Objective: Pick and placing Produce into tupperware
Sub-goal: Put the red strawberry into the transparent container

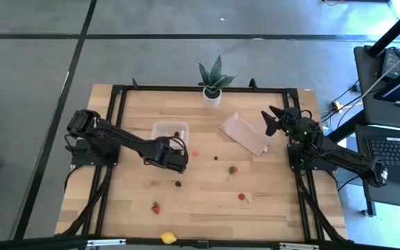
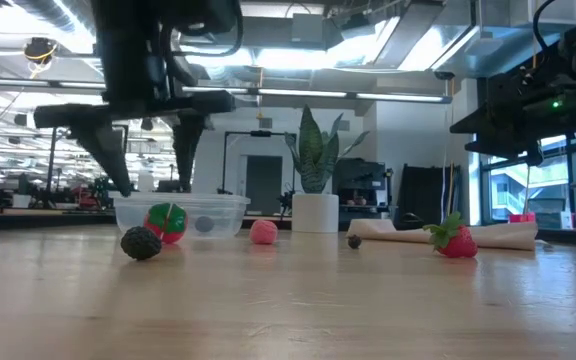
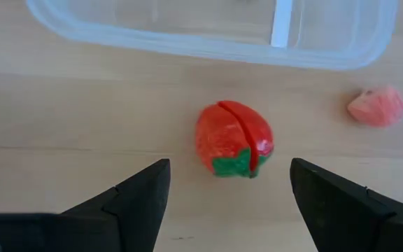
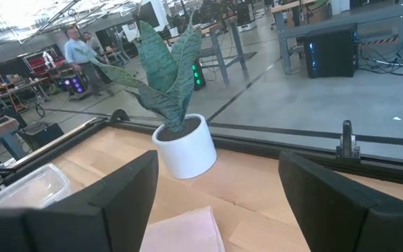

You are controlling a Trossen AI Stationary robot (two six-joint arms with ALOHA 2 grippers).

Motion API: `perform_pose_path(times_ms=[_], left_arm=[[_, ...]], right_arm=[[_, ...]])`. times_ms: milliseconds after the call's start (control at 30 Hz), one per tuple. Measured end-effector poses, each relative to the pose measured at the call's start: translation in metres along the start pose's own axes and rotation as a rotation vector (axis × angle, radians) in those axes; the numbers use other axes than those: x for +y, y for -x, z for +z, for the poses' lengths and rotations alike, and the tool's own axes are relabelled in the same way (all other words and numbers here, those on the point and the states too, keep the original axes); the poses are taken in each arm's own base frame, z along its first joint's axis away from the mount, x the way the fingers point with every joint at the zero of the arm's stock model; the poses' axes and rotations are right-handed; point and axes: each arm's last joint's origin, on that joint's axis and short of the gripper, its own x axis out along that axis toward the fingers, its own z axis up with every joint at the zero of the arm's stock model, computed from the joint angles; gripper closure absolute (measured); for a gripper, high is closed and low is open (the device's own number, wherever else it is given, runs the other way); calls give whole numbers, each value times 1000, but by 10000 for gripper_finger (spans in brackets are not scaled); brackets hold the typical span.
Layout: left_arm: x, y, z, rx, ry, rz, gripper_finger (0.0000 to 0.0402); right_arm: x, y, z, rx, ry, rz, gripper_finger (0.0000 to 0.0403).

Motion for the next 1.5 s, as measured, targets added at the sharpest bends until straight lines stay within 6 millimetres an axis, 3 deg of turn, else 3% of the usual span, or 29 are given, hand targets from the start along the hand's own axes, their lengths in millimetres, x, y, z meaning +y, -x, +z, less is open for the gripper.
perform_pose_path(times_ms=[233,567,1300,1500], left_arm=[[-2,-16,-7,-65,20,-80,118],[-4,-53,-25,-52,-26,27,118],[-7,-52,-18,-166,-79,71,119],[-7,-52,-18,-155,-80,75,144]], right_arm=[[0,0,0,0,2,0,106],[0,0,0,0,3,0,106],[0,0,0,0,1,0,106],[0,0,0,0,0,0,106]])
